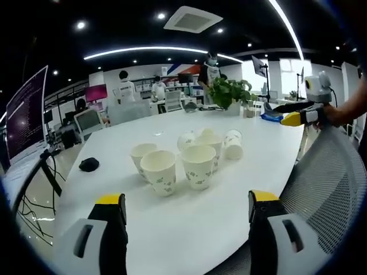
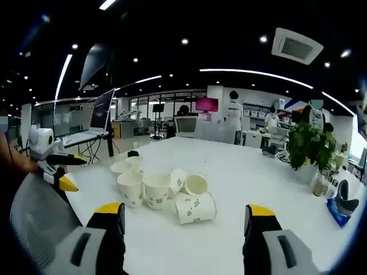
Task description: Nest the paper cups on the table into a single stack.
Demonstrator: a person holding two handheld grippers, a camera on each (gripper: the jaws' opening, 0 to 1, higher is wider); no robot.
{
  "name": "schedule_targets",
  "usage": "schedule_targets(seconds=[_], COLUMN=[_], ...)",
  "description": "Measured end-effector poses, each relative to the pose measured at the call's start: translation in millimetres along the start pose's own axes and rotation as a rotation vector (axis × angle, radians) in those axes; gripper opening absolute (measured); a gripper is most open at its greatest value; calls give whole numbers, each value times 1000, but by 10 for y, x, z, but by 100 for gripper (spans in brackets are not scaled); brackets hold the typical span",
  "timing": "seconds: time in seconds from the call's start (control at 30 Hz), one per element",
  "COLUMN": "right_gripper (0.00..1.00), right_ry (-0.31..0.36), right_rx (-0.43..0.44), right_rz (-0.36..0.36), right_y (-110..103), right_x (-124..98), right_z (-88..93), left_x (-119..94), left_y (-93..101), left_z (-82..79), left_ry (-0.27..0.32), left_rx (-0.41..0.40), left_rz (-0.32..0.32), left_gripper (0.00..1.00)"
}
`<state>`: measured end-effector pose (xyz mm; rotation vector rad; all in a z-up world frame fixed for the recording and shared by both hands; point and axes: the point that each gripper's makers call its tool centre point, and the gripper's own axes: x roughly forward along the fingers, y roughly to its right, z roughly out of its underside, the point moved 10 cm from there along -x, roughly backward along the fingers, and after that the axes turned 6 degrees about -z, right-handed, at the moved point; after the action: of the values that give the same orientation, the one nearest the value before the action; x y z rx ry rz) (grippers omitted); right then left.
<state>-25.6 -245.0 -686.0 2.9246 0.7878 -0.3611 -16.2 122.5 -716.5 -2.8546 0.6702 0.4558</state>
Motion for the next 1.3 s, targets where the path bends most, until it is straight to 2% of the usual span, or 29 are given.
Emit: schedule_targets(seconds=[0.1,0.2,0.33,0.87,1.1,1.3], right_gripper=[90,93,97,94,94,93], right_ry=[25,2,-9,-25,-23,-23], right_rx=[-80,-37,-41,-68,-66,-70], right_rz=[19,9,9,10,18,20], right_y=[8,24,46,46,57,60], right_x=[23,39,58,66,56,53], right_z=[15,44,70,76,73,72], left_x=[0,-1,-2,-15,-14,45], left_y=[-2,-2,-5,-65,-116,-83], left_z=[-5,-12,-19,-77,-172,-303], left_ry=[5,12,21,43,40,29], left_rx=[-3,-6,-10,-16,8,55], left_rz=[-4,-6,-9,-51,-48,-5], left_gripper=[88,88,90,94,96,87])
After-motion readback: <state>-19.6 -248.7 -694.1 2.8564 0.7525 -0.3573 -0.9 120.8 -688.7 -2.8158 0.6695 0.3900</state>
